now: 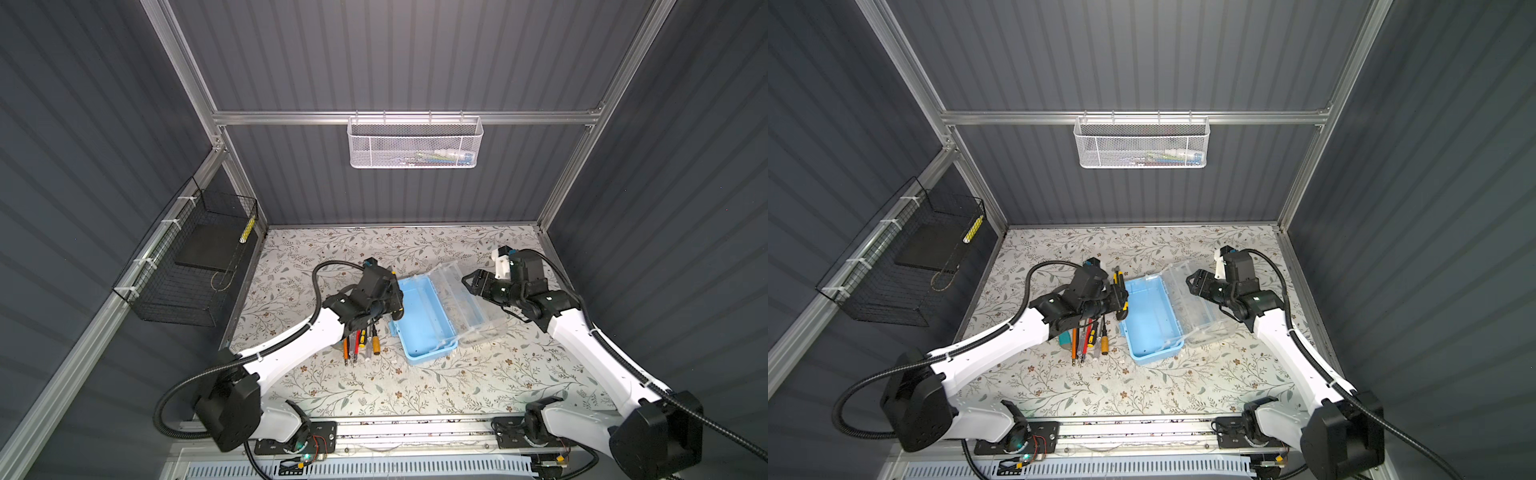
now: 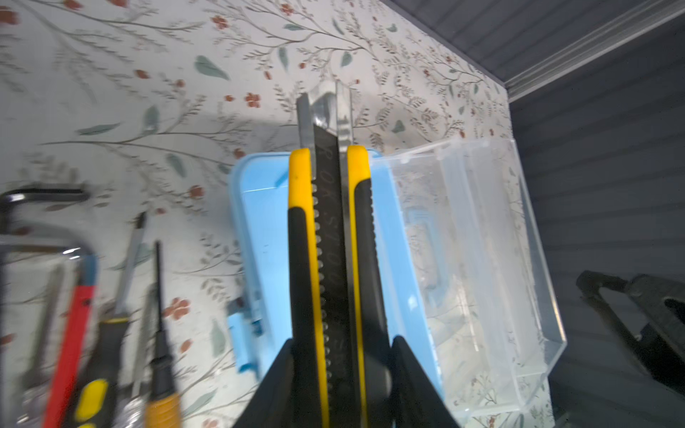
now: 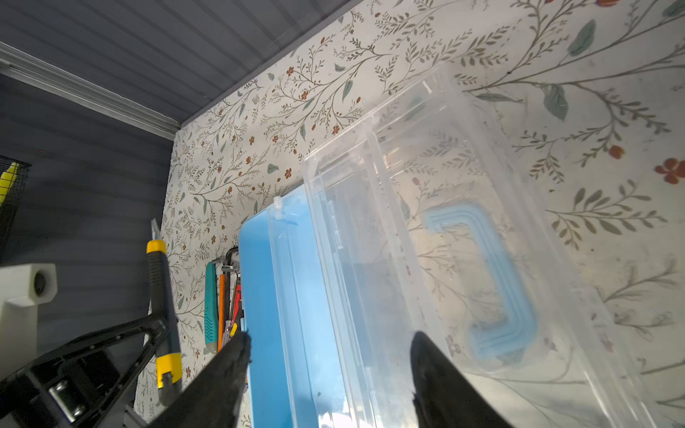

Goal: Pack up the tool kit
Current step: 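Carry the yellow knife with the left gripper over the blue box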

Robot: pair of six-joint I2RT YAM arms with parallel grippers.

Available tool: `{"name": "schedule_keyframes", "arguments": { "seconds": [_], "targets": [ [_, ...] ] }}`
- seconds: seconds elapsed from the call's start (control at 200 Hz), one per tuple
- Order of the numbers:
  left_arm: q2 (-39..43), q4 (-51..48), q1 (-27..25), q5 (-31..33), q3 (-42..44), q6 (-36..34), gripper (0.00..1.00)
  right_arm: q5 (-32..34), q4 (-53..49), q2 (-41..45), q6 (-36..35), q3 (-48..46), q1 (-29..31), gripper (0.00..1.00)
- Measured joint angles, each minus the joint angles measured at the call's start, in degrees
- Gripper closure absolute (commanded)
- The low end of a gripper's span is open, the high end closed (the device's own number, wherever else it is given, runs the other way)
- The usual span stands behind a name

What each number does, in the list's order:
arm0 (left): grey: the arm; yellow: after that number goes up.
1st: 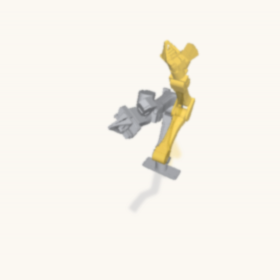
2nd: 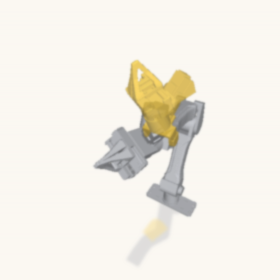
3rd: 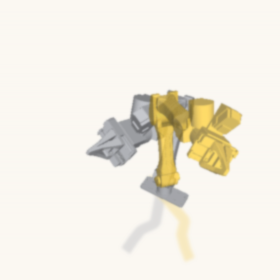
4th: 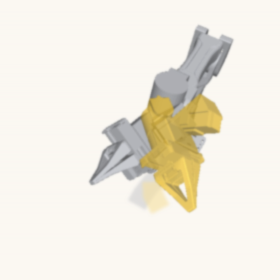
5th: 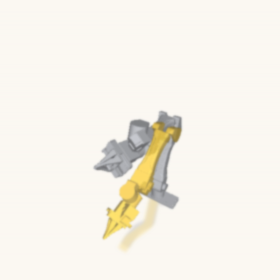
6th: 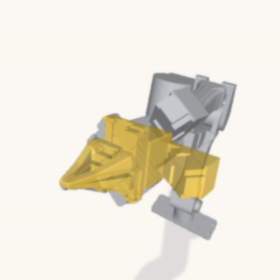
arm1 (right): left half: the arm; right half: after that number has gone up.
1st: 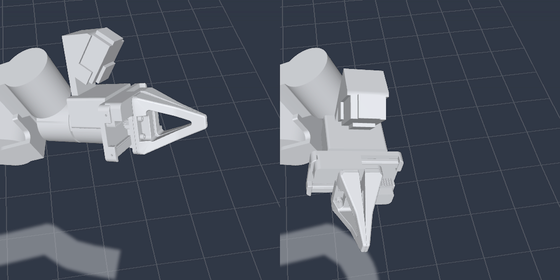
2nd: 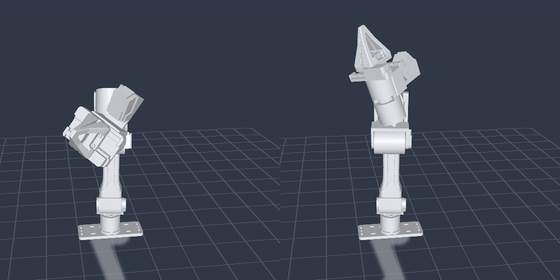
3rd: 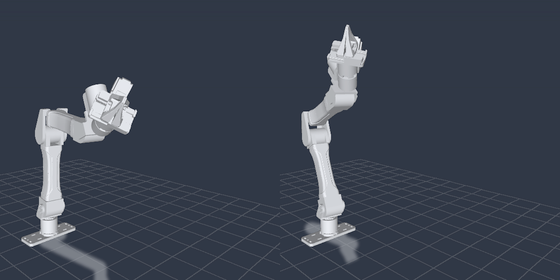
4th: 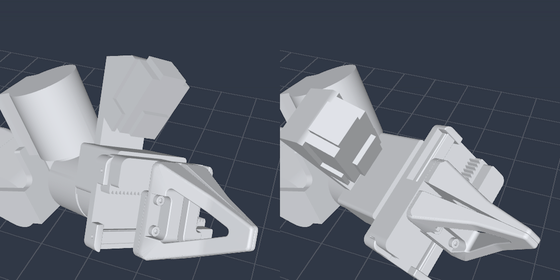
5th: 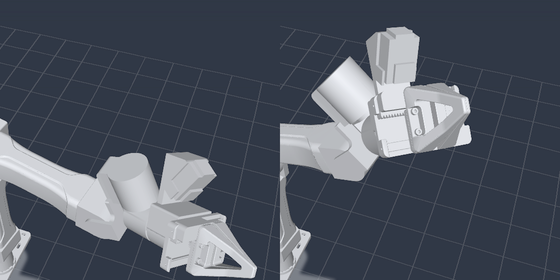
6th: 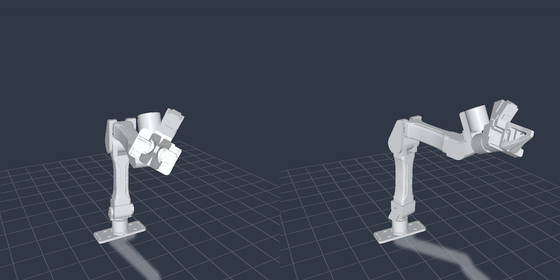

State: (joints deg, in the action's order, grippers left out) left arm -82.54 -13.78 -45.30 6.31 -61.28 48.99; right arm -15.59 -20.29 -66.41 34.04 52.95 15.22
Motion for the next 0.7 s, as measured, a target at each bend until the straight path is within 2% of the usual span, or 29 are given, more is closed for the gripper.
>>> {"name": "schedule_keyframes", "arguments": {
  "seconds": [0.175,0.38,0.7],
  "targets": [
    [-8.4,7.5,-4.7,-0.9,-4.7,2.2,0.71,0.0,-1.8,3.7,0.0,-1.3,-0.9,0.31],
    [-15.5,10.3,-8.7,-0.8,-9.2,4.2,0.69,0.0,-2.7,7.9,-0.2,-3.1,-2.1,0.31],
    [-18.3,12.9,-9.9,0.0,-9.4,10.3,0.65,0.1,-3.9,11.7,-0.9,-5.7,-3.0,0.31]
  ]
}}
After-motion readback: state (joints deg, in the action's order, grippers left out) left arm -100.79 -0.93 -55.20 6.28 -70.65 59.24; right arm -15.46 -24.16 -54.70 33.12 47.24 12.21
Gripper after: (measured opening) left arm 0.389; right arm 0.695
